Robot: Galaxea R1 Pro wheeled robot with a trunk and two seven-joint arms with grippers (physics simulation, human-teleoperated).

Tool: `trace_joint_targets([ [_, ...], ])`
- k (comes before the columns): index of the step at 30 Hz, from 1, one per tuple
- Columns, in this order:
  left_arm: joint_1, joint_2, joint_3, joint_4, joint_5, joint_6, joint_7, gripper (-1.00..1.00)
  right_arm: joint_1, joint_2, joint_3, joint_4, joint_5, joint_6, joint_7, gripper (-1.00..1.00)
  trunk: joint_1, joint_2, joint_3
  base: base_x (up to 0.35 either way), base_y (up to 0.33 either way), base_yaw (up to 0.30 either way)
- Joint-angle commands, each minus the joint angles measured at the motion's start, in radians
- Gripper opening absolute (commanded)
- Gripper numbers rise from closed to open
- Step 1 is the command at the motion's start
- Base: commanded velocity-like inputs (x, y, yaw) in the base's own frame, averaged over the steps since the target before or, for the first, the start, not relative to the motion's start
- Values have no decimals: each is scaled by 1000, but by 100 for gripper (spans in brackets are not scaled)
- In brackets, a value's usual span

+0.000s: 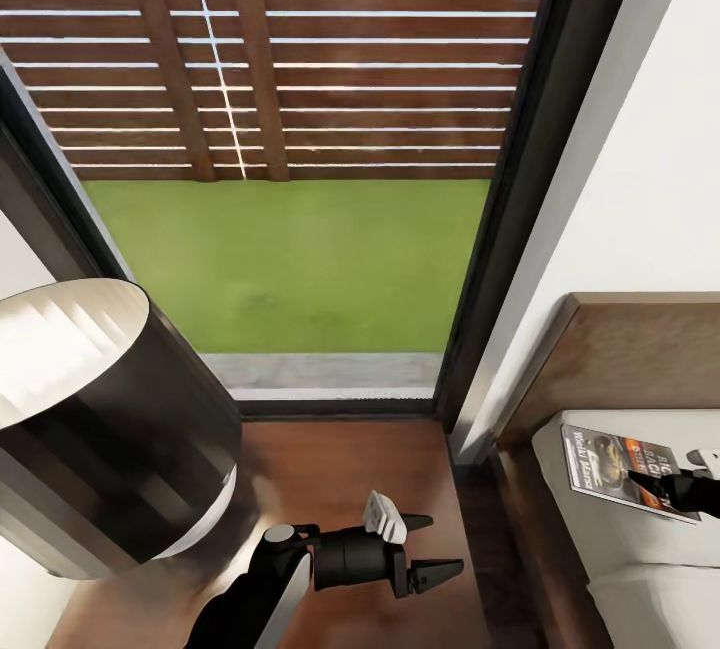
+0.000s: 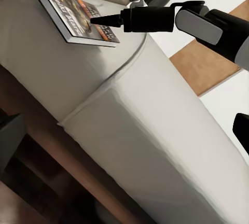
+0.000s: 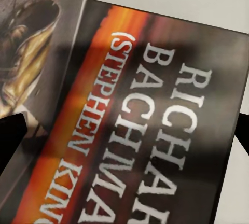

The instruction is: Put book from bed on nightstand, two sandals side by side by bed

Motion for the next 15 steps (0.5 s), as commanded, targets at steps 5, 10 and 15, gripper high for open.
trace_joint_targets([
  [5,-1,0,-1,0,8,10,0,100,1,0,48,16,12,7,9,100,0,0,-1,0,0,0],
  [10,0,0,-1,0,8,10,-1,100,1,1,49,10,12,7,9,100,0,0,-1,0,0,0],
  [15,-1,0,-1,0,8,10,0,100,1,1,49,10,12,7,9,100,0,0,-1,0,0,0],
])
